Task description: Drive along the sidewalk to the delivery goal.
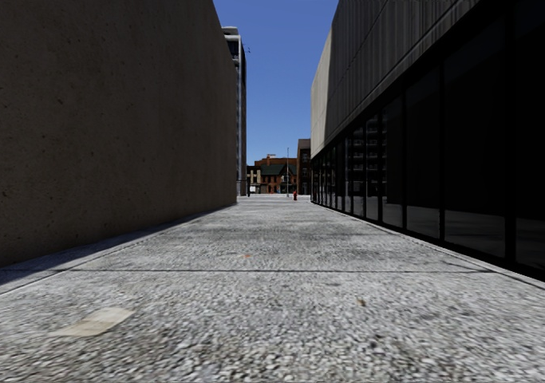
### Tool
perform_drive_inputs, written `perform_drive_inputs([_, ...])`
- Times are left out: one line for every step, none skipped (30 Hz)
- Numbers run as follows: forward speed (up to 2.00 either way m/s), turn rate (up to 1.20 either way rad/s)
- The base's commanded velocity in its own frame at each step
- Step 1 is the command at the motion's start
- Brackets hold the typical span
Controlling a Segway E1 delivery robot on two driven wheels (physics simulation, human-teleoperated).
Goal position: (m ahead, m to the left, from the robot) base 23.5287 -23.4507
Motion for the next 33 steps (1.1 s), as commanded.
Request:
perform_drive_inputs([1.68,-0.54])
perform_drive_inputs([1.68,-0.55])
perform_drive_inputs([1.68,-0.47])
perform_drive_inputs([1.68,-0.05])
perform_drive_inputs([1.68,-0.02])
perform_drive_inputs([1.68,-0.01])
perform_drive_inputs([1.68,0.00])
perform_drive_inputs([1.68,0.00])
perform_drive_inputs([1.68,0.00])
perform_drive_inputs([1.68,0.00])
perform_drive_inputs([1.68,0.00])
perform_drive_inputs([1.68,0.00])
perform_drive_inputs([1.68,0.00])
perform_drive_inputs([1.68,0.00])
perform_drive_inputs([1.68,0.00])
perform_drive_inputs([1.68,0.00])
perform_drive_inputs([1.68,0.00])
perform_drive_inputs([1.68,0.00])
perform_drive_inputs([1.68,0.00])
perform_drive_inputs([1.68,0.00])
perform_drive_inputs([1.68,0.00])
perform_drive_inputs([1.68,0.00])
perform_drive_inputs([1.68,0.00])
perform_drive_inputs([1.68,0.00])
perform_drive_inputs([1.68,0.00])
perform_drive_inputs([1.68,0.00])
perform_drive_inputs([1.68,0.00])
perform_drive_inputs([1.68,0.00])
perform_drive_inputs([1.68,0.00])
perform_drive_inputs([1.68,0.00])
perform_drive_inputs([1.68,0.00])
perform_drive_inputs([1.68,0.00])
perform_drive_inputs([1.68,0.00])
